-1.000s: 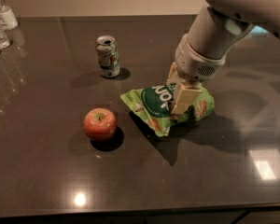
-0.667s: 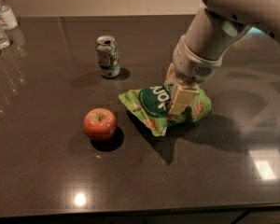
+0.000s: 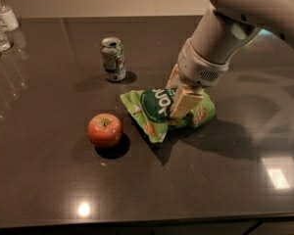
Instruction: Move green rice chip bag near apple
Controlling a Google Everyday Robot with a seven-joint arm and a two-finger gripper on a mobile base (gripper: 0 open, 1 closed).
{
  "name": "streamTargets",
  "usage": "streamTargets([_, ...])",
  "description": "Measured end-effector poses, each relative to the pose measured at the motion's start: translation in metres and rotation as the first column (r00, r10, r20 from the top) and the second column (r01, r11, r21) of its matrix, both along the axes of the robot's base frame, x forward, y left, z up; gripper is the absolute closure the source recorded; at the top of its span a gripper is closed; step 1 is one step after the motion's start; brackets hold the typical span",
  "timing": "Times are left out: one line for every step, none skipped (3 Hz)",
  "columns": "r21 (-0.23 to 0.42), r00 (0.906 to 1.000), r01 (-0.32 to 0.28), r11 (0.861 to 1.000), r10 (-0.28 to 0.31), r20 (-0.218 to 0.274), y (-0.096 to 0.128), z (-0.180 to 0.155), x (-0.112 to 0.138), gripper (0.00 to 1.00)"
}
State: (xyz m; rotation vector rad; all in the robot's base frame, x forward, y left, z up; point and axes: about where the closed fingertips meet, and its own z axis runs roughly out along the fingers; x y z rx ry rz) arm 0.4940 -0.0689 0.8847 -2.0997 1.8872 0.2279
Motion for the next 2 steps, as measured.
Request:
streamTargets([0.04, 1.0, 0.003, 0.999, -0.003, -0.008, 0.0036, 0.0083, -0.0066, 0.0])
streamTargets([0.044, 1.0, 0.003, 0.999, -0.002, -0.01, 0.0045, 0.0088, -0.0072, 0.0])
